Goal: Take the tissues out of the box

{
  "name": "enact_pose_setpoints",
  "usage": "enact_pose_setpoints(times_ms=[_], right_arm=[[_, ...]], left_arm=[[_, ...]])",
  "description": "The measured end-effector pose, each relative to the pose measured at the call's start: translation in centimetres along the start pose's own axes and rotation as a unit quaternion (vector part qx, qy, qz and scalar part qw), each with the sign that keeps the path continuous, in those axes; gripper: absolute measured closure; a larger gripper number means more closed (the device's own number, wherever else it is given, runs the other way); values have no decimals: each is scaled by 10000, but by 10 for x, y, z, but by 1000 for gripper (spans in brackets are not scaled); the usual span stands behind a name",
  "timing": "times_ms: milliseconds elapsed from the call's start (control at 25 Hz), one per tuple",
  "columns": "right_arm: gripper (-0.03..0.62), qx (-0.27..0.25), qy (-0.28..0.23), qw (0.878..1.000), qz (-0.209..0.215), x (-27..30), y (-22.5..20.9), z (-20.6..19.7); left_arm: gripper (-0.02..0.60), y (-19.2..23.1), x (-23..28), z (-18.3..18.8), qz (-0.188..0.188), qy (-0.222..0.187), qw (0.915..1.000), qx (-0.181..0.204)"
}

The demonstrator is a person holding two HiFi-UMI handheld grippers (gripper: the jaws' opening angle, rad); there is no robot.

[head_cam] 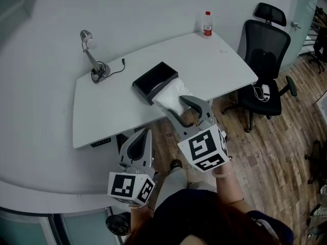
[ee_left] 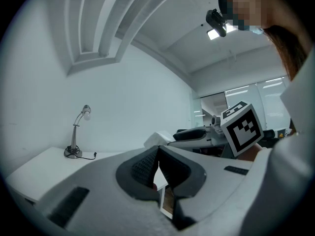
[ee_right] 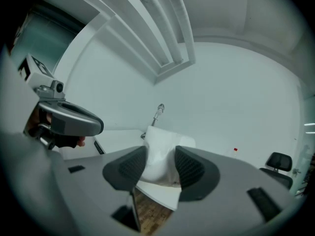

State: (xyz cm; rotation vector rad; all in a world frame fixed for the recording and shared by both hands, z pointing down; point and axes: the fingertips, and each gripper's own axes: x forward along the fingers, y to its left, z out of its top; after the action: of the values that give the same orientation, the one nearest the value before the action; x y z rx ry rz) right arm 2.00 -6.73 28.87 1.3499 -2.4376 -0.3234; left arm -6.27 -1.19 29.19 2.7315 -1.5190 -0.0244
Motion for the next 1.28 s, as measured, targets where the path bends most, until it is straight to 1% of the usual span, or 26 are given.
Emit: enact_pose_setpoints(times_ms=[120,440,1280], right_arm=[[398,-21,-32,10000,-13,-8,2,3],[401,54,-346,9994,25,-37,14,12],[405,248,-843,9961,-42,-113,18,23]], left_arm=[[560,-4,-5,1,-13,1,10000,25],[560,-21,-20,2,-56,-22,9999,91],[560,-60,-43,4,-66,-152,9997,169]])
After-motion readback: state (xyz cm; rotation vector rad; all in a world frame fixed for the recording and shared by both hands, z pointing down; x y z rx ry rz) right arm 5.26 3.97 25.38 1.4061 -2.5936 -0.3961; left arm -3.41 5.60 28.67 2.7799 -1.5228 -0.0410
